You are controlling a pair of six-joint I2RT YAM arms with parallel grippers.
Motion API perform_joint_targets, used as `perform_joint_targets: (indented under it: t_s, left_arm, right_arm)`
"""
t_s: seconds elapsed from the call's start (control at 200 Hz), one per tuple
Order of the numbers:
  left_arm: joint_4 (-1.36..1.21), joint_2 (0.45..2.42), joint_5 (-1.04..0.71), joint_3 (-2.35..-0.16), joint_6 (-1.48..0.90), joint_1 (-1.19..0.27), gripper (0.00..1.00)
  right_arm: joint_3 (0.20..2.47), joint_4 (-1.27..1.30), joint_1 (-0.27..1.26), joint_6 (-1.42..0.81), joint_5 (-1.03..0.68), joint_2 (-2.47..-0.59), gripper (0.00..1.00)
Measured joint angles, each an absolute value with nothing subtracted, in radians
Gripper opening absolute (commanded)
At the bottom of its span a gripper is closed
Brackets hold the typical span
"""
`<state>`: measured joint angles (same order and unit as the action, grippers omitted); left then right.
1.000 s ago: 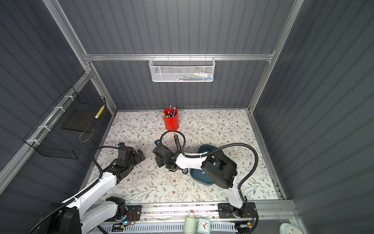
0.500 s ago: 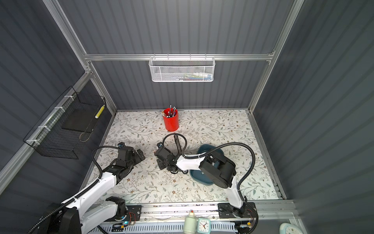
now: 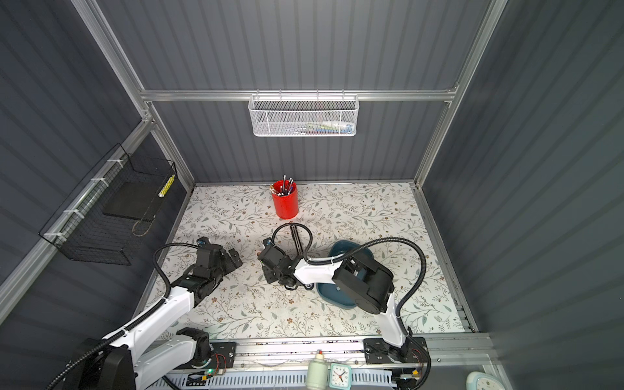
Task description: Load the staples into the stapler
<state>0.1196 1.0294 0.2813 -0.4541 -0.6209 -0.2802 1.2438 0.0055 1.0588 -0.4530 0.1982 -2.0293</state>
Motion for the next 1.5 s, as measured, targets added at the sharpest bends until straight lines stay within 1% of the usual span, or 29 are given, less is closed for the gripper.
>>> perform_joint_targets:
  t_s: [0.14, 0.24, 0.365, 0.635, 0.71, 0.805, 0.91, 1.026, 1.131, 1.221, 1.436, 1.501]
  left_arm:
    - [0.143, 1.025, 0.175, -0.509, -0.623, -0.28, 1.0]
    - [0.104, 1.003, 0.083, -0.541, -0.634, -0.28, 1.0]
    - [0.047, 1.021, 0.013, -0.567, -0.633, -0.28, 1.0]
    - [-0.074, 1.152, -0.14, -0.577, -0.561, -0.28, 1.0]
    - [-0.09, 1.167, -0.163, -0.577, -0.541, -0.28, 1.0]
    - [-0.117, 1.177, -0.183, -0.576, -0.527, -0.28, 0.99]
    - [-0.147, 1.192, -0.197, -0.574, -0.527, -0.28, 0.94]
    - [-0.17, 1.238, -0.212, -0.574, -0.527, -0.28, 0.91]
    - [-0.179, 1.281, -0.221, -0.572, -0.53, -0.28, 0.89]
    - [-0.182, 1.299, -0.233, -0.563, -0.534, -0.28, 0.83]
    - [-0.214, 1.318, -0.274, -0.516, -0.544, -0.28, 0.73]
    - [-0.238, 1.338, -0.3, -0.497, -0.55, -0.28, 0.68]
  right_arm:
    - [1.203, 0.013, 1.059, -0.424, 0.202, -1.998, 0.36]
    - [1.126, 0.044, 1.059, -0.401, 0.2, -1.937, 0.44]
    - [1.052, 0.11, 1.062, -0.376, 0.188, -1.887, 0.5]
    - [0.994, 0.201, 1.08, -0.355, 0.152, -1.885, 0.57]
    - [0.994, 0.22, 1.085, -0.355, 0.153, -1.896, 0.57]
    - [0.994, 0.237, 1.089, -0.355, 0.161, -1.916, 0.53]
    - [0.994, 0.266, 1.09, -0.349, 0.17, -1.948, 0.5]
    - [0.994, 0.31, 1.09, -0.347, 0.179, -1.966, 0.48]
    - [0.993, 0.337, 1.09, -0.337, 0.189, -1.975, 0.43]
    - [0.981, 0.356, 1.09, -0.327, 0.198, -1.976, 0.38]
    - [0.944, 0.422, 1.092, -0.31, 0.214, -1.976, 0.28]
    - [0.936, 0.44, 1.092, -0.31, 0.215, -1.976, 0.25]
